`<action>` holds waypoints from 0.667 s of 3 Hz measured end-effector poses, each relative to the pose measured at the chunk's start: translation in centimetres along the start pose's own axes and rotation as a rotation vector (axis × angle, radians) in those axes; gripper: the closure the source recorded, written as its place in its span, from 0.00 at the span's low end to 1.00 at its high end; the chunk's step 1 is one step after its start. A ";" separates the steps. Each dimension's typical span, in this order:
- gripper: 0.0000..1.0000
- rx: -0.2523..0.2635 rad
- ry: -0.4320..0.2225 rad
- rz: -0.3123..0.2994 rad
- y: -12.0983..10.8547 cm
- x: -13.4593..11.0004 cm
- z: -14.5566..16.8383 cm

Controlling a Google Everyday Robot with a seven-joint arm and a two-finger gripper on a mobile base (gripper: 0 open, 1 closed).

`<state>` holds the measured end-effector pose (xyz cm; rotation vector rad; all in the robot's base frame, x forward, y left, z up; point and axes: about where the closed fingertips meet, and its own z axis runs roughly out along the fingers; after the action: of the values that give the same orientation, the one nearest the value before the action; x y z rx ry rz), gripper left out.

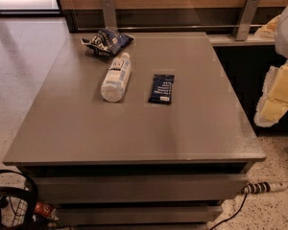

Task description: Place blue plastic bottle upright

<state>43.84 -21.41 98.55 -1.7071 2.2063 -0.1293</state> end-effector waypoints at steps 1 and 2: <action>0.00 0.000 0.000 0.000 0.0 0.0 0.0; 0.00 0.013 -0.027 -0.001 -1.2 -1.2 -0.9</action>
Offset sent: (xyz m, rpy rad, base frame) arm 0.0283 0.0160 0.0300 0.0565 -0.0273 0.0157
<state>44.94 -20.72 99.95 -1.6934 2.1804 -0.1192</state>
